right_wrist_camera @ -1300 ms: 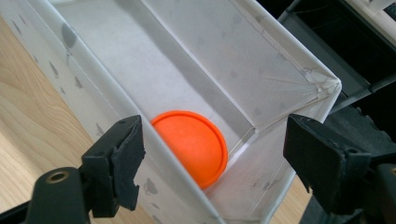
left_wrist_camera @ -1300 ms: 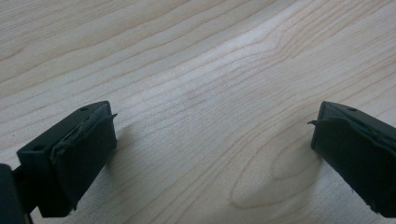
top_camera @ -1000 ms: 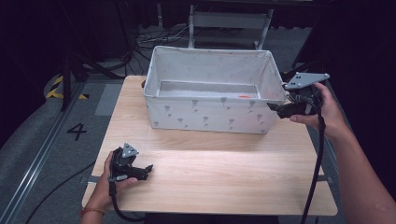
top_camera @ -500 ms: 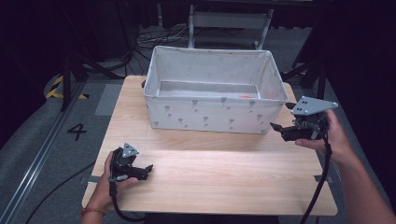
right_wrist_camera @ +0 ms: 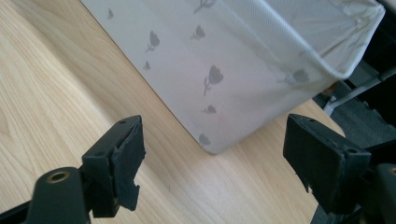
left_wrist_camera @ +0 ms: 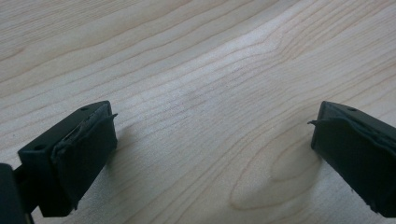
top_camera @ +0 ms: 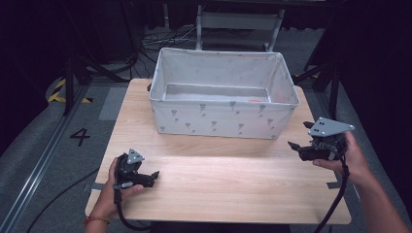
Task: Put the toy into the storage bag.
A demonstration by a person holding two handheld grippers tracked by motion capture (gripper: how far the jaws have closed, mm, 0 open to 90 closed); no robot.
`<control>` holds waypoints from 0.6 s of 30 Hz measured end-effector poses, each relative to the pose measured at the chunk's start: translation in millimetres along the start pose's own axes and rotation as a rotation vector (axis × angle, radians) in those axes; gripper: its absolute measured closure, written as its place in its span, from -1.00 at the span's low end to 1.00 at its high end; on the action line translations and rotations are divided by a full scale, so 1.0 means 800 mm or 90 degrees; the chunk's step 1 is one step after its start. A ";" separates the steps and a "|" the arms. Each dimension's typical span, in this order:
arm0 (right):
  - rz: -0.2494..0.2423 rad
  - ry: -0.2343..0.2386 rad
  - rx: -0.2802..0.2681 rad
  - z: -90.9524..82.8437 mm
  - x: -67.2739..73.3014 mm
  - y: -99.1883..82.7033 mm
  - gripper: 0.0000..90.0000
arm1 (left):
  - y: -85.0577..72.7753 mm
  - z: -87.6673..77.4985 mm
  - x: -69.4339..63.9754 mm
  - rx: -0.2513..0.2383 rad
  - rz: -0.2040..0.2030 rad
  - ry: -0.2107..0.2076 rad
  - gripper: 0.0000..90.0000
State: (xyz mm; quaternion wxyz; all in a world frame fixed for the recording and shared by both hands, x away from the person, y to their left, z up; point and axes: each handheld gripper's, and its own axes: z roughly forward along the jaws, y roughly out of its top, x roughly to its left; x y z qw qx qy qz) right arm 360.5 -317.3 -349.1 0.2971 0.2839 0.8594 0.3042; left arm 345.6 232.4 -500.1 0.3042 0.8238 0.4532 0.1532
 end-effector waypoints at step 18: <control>0.028 0.013 0.037 0.032 0.018 -0.070 -0.55 | 0.000 0.000 0.000 -0.001 0.000 0.000 -0.99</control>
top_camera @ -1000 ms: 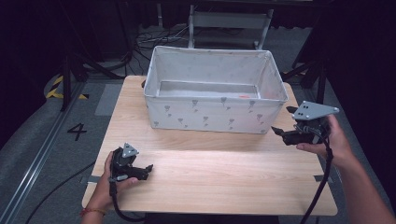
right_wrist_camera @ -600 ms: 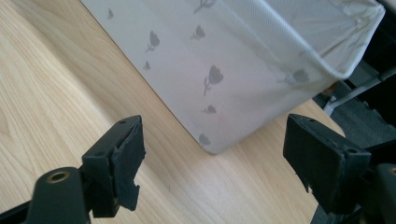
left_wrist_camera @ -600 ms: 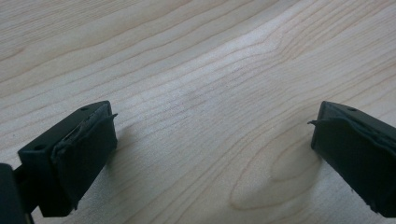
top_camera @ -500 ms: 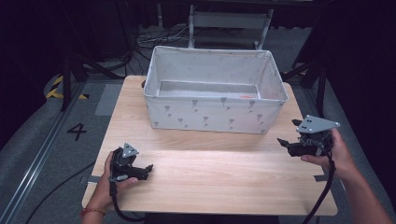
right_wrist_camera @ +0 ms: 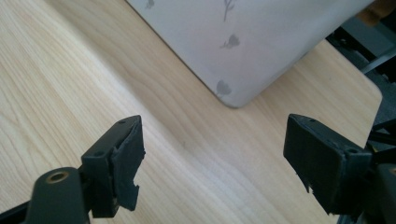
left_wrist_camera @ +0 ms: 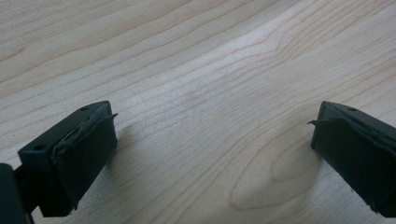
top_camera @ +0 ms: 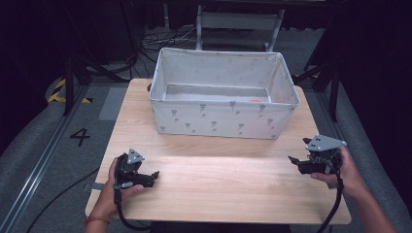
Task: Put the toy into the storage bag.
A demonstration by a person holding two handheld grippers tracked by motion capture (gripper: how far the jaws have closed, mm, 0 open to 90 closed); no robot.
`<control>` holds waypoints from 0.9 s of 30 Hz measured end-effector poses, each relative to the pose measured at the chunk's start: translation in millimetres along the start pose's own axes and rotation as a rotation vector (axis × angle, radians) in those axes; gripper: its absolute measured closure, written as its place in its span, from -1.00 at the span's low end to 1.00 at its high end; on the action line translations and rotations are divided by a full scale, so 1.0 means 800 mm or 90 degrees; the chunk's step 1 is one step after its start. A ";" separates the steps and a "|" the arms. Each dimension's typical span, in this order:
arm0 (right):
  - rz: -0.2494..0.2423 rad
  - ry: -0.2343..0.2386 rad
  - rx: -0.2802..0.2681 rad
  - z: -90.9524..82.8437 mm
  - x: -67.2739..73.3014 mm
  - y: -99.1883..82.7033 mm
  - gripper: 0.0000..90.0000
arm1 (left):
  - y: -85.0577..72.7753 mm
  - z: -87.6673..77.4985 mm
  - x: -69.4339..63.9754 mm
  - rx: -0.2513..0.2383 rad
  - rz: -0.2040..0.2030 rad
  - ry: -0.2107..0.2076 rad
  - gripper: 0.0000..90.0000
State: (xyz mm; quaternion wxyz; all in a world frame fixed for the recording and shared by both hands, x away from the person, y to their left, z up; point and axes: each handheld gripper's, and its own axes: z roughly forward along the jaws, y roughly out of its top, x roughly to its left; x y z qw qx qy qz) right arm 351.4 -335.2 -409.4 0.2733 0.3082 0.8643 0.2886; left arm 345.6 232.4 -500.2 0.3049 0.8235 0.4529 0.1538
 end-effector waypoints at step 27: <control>0.094 0.054 -0.005 0.023 0.023 -0.109 -0.60 | 0.000 0.000 0.000 0.002 0.000 -0.001 -0.99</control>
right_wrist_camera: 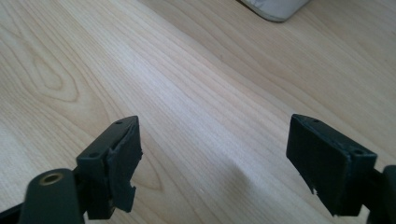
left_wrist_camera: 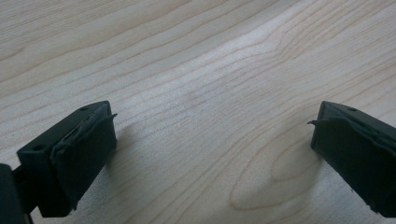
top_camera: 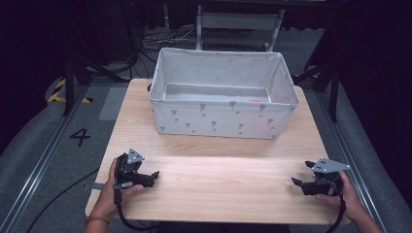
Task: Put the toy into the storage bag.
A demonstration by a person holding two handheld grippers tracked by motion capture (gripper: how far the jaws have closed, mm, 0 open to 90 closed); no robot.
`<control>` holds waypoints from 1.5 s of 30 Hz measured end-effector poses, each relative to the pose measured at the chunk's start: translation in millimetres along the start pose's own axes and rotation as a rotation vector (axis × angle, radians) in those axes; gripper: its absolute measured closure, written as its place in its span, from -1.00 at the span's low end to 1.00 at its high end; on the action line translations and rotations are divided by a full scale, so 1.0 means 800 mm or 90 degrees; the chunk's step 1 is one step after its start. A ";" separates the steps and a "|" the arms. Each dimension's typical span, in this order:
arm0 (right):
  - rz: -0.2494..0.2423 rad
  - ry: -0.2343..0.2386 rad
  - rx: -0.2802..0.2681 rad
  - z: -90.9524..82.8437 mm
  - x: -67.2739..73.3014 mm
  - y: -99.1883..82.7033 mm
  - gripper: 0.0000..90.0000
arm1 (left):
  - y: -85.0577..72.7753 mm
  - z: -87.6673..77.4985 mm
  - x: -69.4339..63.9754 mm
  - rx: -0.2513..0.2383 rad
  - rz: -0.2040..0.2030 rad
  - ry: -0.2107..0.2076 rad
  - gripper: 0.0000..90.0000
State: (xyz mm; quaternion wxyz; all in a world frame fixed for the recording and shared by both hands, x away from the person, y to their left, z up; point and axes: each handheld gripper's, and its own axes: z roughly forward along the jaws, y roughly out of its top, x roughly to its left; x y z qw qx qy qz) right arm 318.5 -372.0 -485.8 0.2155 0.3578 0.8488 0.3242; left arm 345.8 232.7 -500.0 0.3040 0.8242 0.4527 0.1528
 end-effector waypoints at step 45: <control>0.106 0.037 -0.008 0.003 -0.010 -0.034 -0.66 | 0.002 0.002 -0.001 -0.002 -0.007 0.003 -0.99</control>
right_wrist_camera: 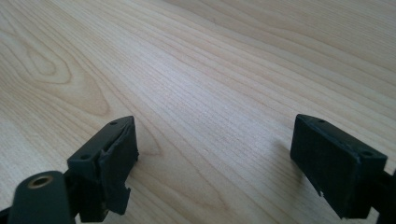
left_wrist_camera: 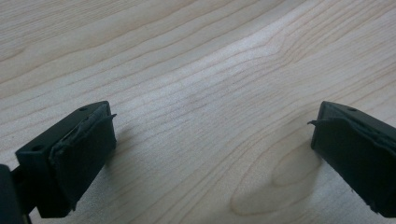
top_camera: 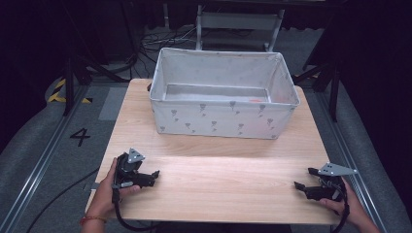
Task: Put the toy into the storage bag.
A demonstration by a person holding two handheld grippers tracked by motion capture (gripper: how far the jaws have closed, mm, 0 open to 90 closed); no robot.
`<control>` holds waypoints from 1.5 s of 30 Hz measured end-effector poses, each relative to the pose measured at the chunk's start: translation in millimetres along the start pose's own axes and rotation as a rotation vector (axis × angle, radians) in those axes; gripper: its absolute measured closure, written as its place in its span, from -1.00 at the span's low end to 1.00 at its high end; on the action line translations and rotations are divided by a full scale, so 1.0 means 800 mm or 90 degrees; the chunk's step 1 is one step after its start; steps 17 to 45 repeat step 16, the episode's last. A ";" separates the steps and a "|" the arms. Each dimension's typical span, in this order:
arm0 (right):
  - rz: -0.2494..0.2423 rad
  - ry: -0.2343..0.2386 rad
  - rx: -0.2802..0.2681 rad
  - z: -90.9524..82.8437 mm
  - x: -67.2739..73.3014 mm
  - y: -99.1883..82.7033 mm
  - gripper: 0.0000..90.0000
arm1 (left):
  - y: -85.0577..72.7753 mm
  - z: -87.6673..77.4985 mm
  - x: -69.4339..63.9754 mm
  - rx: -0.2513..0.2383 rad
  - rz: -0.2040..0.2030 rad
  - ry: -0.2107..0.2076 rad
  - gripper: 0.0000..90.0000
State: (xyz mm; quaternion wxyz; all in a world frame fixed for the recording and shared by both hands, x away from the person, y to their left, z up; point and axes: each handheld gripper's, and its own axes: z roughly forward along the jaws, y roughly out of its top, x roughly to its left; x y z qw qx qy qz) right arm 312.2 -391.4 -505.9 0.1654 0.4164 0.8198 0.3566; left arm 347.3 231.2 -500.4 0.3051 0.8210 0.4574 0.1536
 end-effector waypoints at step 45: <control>-0.008 0.008 0.000 0.001 -0.002 0.001 -0.68 | 0.000 0.001 0.000 -0.002 0.001 0.002 -1.00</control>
